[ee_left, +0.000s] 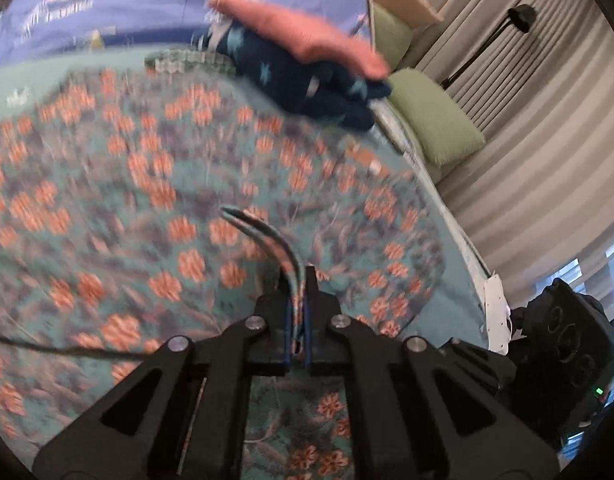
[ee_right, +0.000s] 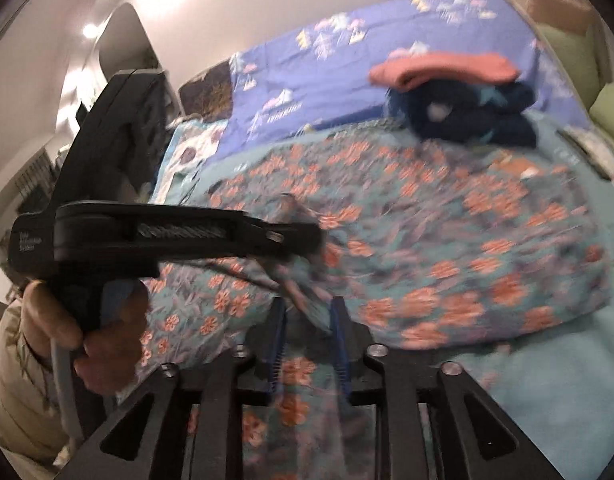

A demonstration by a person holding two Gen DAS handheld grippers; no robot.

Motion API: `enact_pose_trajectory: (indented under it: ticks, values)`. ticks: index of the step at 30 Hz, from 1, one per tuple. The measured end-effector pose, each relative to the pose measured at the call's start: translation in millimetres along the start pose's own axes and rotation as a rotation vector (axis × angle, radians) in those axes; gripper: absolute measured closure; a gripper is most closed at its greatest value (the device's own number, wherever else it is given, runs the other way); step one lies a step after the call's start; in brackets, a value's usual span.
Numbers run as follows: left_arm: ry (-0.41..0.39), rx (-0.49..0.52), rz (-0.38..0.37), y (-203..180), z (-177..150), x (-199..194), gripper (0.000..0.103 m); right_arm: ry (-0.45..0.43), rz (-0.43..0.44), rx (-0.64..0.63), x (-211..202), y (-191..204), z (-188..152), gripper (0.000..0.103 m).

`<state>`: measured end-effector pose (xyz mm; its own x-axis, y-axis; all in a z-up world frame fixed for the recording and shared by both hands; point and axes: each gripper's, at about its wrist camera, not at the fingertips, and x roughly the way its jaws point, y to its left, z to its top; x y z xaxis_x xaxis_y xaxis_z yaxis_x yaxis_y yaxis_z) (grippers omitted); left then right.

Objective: Fold small clothes

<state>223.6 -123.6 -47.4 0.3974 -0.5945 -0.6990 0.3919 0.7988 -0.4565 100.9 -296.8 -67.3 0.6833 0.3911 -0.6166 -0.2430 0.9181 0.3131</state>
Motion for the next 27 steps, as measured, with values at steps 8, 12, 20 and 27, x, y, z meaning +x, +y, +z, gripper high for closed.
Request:
enact_pose_trajectory:
  ticks: [8,12,20,27]
  values:
    - [-0.173,0.077,0.071,3,48,-69,0.098,-0.060,-0.317,0.062,-33,-52,2,0.044]
    - [-0.207,0.095,0.132,14,59,-91,0.098,-0.017,-0.390,0.111,-32,-75,3,0.039]
    - [-0.261,0.085,0.174,30,70,-119,0.098,0.080,-0.347,0.124,11,-77,15,0.037]
    - [-0.346,0.038,0.207,58,67,-157,0.098,0.064,-0.416,0.196,25,-93,29,0.037]
